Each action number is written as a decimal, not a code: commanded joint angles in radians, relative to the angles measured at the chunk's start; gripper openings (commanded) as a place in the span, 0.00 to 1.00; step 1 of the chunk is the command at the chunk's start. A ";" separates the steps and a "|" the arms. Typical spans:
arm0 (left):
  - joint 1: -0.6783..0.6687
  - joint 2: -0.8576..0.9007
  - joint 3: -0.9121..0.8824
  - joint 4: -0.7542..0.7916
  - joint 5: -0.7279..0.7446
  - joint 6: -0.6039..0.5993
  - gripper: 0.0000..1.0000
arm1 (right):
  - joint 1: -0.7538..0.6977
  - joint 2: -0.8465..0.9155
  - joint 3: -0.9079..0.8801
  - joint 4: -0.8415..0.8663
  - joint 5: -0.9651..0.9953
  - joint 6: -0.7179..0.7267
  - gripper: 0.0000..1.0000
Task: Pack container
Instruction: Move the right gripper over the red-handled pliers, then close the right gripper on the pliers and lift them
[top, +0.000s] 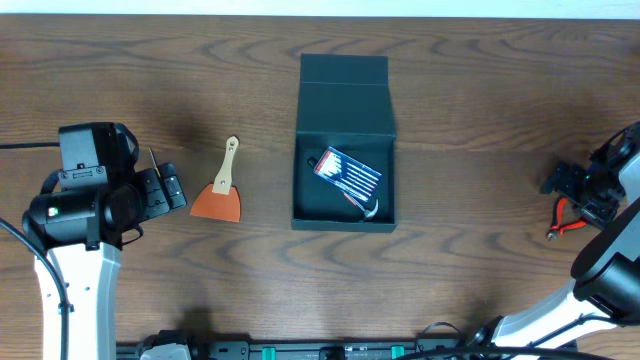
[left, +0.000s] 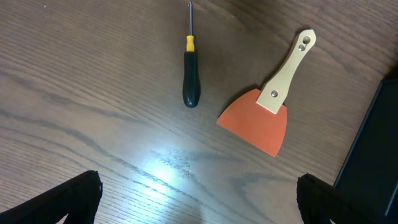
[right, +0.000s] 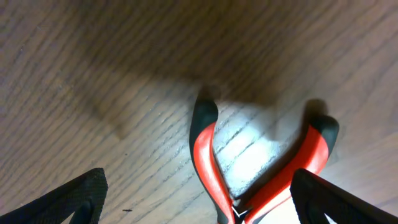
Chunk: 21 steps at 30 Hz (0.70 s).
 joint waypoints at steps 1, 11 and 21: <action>0.006 -0.008 0.017 -0.003 -0.007 -0.010 0.98 | 0.017 0.020 0.002 0.007 0.007 -0.037 0.95; 0.006 -0.008 0.017 -0.003 -0.007 -0.010 0.99 | 0.075 0.097 0.001 0.021 0.008 -0.055 0.94; 0.006 -0.008 0.017 -0.003 -0.004 -0.010 0.98 | 0.075 0.102 0.001 0.024 0.026 -0.055 0.87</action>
